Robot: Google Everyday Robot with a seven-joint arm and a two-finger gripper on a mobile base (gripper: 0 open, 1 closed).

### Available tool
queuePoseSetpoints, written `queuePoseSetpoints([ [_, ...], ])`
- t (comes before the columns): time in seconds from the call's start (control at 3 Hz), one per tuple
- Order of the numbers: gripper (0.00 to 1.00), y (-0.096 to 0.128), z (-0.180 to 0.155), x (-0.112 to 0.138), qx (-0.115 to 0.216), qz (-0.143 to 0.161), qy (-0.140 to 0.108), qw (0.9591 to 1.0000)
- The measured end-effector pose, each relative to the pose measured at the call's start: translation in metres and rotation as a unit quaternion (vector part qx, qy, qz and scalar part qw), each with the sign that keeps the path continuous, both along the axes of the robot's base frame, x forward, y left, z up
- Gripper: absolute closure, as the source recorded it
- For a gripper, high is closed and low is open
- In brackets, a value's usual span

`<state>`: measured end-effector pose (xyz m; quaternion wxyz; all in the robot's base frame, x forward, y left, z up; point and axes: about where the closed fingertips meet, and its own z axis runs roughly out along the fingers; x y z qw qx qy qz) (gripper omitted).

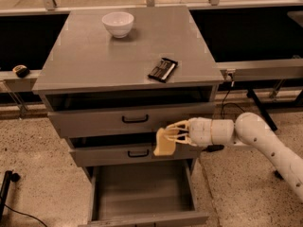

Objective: Pick sponge from bottom drawer and place on counter

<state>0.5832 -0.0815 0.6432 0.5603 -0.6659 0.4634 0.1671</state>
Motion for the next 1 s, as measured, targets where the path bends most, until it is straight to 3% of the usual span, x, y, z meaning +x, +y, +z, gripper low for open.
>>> queuePoseSetpoints([
  [0.33,1.00,0.015,0.063,0.000,-0.033,0.018,-0.073,0.9966],
  [0.67,1.00,0.032,0.130,0.005,-0.047,0.043,-0.133,0.9890],
  [1.0,1.00,0.065,0.218,0.016,-0.058,0.085,-0.195,0.9754],
])
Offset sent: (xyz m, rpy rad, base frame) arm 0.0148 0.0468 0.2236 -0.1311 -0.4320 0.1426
